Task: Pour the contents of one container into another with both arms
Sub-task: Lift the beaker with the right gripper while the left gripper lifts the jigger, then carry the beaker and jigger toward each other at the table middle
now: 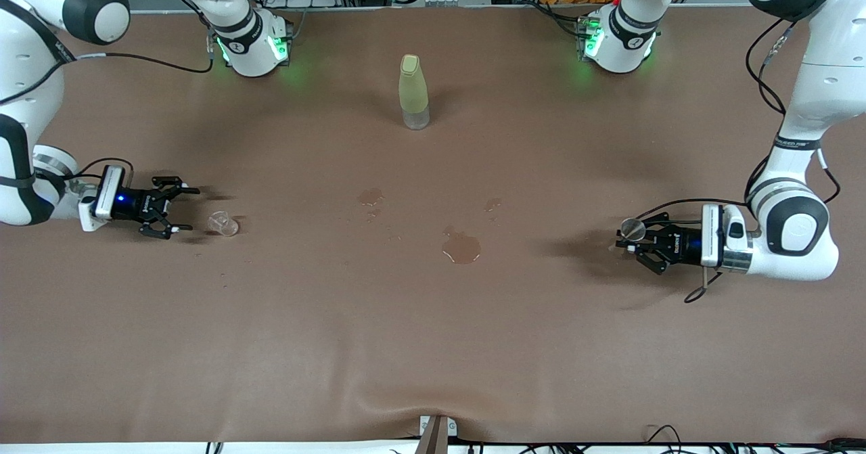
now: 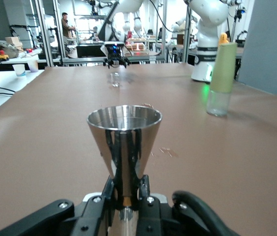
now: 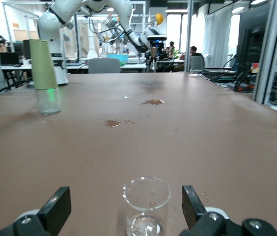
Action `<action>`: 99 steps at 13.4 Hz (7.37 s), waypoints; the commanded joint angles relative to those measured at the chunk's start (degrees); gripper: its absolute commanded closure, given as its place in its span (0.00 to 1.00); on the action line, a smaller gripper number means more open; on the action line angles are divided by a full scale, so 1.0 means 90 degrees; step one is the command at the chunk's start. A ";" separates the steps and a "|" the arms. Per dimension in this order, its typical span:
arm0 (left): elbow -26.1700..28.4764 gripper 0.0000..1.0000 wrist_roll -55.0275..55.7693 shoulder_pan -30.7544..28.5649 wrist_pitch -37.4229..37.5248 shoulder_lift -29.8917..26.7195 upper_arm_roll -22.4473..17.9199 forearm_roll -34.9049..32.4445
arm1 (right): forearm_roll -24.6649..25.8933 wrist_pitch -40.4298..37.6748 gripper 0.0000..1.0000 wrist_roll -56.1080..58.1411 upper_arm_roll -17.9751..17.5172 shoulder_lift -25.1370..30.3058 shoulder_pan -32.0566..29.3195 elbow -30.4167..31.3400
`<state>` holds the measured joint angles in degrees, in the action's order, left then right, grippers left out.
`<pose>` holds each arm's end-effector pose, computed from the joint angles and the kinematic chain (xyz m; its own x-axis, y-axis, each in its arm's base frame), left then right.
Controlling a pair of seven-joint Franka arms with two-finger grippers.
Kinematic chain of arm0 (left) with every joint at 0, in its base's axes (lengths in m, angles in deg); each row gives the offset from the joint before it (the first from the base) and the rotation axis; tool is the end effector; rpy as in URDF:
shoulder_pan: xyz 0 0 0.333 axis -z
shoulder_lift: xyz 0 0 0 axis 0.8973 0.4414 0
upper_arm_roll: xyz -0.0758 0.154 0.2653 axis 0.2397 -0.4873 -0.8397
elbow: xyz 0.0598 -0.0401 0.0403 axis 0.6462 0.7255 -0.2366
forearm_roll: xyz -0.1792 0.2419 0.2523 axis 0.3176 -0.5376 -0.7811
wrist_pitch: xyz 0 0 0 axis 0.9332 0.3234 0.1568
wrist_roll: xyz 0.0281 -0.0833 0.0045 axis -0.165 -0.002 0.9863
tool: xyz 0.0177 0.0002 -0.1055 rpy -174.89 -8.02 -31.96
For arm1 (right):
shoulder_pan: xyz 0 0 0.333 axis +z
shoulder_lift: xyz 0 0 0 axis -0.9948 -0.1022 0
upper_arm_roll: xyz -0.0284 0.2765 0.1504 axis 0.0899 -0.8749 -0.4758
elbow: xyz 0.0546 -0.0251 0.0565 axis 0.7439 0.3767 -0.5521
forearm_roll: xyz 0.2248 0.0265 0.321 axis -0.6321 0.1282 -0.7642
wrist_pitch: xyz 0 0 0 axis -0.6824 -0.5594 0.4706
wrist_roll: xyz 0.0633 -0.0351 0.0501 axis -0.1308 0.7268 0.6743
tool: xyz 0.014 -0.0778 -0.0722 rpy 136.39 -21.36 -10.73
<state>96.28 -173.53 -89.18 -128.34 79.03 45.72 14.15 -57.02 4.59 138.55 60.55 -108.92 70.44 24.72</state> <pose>0.6451 0.0127 0.2039 -0.0709 -0.2791 0.9577 -0.9738 0.2273 -0.0058 0.5055 -0.2078 0.1148 -0.0179 0.2017 0.9793 0.9988 -0.0404 0.0265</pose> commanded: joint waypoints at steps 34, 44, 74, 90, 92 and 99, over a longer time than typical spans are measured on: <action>0.0234 1.00 0.0359 0.0251 -0.0771 -0.0077 0.0251 0.0363 | -0.0592 0.1118 0.93 0.2347 -0.0669 -0.1128 0.0408 -0.0416; 0.0224 1.00 0.0369 0.0261 -0.0811 -0.0096 0.0260 0.0372 | -0.0582 0.1022 1.00 0.1666 -0.0747 -0.1021 0.0427 -0.0416; 0.0136 1.00 -0.0315 0.3444 -0.3417 0.0216 0.0778 0.3400 | -0.0854 0.0180 1.00 -0.3024 -0.1060 0.2962 0.1676 0.0696; 0.0039 1.00 -0.0364 0.4752 -0.4531 0.0353 0.0778 0.4640 | -0.3110 0.2553 1.00 -0.2645 -0.1070 0.3940 0.4469 0.2533; 0.0039 1.00 -0.0364 0.4773 -0.4551 0.0343 0.0778 0.4669 | -0.3374 0.2584 1.00 -0.2517 -0.1070 0.3921 0.4703 0.2679; 0.0039 1.00 -0.0364 0.4763 -0.4551 0.0363 0.0778 0.4679 | -0.4183 0.2768 1.00 -0.2137 -0.1089 0.3872 0.5299 0.3197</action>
<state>97.09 -175.51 -46.82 -168.64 82.33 52.79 54.21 -90.43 27.36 117.25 50.40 -75.71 115.19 50.72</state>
